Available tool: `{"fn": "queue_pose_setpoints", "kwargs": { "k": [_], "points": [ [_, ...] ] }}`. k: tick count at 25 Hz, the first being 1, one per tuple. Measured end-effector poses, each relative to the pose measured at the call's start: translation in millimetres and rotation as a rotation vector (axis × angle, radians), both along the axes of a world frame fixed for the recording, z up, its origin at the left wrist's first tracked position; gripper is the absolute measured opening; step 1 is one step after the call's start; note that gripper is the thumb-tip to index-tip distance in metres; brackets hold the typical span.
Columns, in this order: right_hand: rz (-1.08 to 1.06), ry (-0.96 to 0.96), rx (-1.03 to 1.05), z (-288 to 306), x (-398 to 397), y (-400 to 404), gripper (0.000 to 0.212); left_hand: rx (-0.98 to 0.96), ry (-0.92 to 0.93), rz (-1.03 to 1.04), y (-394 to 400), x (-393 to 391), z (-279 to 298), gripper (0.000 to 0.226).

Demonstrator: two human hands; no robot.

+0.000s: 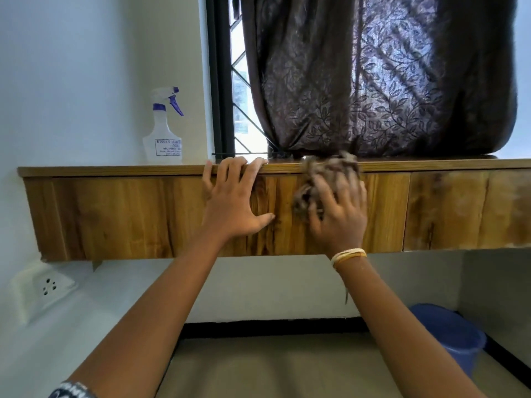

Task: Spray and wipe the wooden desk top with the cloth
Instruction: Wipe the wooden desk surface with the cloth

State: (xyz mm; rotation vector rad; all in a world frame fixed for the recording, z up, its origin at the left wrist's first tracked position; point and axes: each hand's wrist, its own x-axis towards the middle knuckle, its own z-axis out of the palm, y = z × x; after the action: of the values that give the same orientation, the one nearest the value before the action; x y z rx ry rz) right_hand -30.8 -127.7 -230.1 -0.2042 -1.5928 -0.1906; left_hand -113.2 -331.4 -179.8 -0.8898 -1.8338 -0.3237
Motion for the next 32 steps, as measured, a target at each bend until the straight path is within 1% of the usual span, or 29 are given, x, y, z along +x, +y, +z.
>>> {"fn": "queue_pose_setpoints", "kwargs": {
  "k": [2,3,4,6,8,11,12,14,15,18,19,22,25,26,27,29,30,31,32],
  "points": [
    [0.011,0.107,-0.210,-6,9,13,0.054,-0.009,-0.002,-0.009,1,0,1,0.098],
    [0.009,0.130,-0.264,-9,9,11,0.055,-0.008,-0.010,-0.021,0,0,-1,0.098],
    [0.006,0.142,-0.275,-9,6,6,0.055,0.002,-0.006,-0.032,1,-1,-2,0.098],
    [0.002,0.096,-0.195,-1,-4,-13,0.056,0.024,0.013,-0.046,2,-3,-2,0.097],
    [-0.012,-0.011,-0.042,4,-11,-26,0.054,0.029,0.018,-0.066,3,-3,-3,0.095],
    [-0.049,-0.152,0.190,4,-2,-10,0.055,0.043,0.009,-0.076,3,-1,-3,0.090],
    [-0.062,-0.179,0.218,4,5,1,0.055,0.053,-0.024,-0.069,4,1,-1,0.087],
    [-0.071,-0.164,0.184,4,17,18,0.052,0.080,-0.107,-0.043,16,13,6,0.081],
    [-0.071,-0.159,0.174,5,20,25,0.050,0.063,-0.128,-0.036,26,25,9,0.080],
    [-0.093,-0.215,0.209,3,36,49,0.048,-0.083,-0.063,-0.099,79,64,8,0.080],
    [-0.109,-0.213,0.180,0,44,64,0.049,-0.085,-0.043,-0.125,97,73,8,0.076],
    [-0.144,-0.119,0.013,0,81,124,0.055,-0.038,-0.018,-0.135,143,90,17,0.064],
    [-0.156,-0.112,0.002,-7,108,180,0.057,-0.070,-0.014,-0.113,176,107,16,0.064],
    [-0.154,-0.078,-0.045,-10,114,193,0.056,-0.065,-0.020,-0.106,182,108,15,0.064],
    [-0.143,-0.013,-0.134,-10,119,204,0.056,-0.057,-0.023,-0.096,185,107,14,0.065],
    [-0.096,0.147,-0.411,-8,123,211,0.058,-0.046,-0.038,-0.074,185,104,15,0.065],
    [-0.074,0.203,-0.511,-5,123,209,0.060,-0.040,-0.057,-0.054,187,105,16,0.064],
    [-0.064,0.206,-0.538,-2,120,202,0.061,-0.034,-0.080,-0.039,188,107,17,0.064],
    [-0.057,0.149,-0.471,-1,117,192,0.062,-0.029,-0.102,-0.027,191,111,19,0.063]
  ]
}}
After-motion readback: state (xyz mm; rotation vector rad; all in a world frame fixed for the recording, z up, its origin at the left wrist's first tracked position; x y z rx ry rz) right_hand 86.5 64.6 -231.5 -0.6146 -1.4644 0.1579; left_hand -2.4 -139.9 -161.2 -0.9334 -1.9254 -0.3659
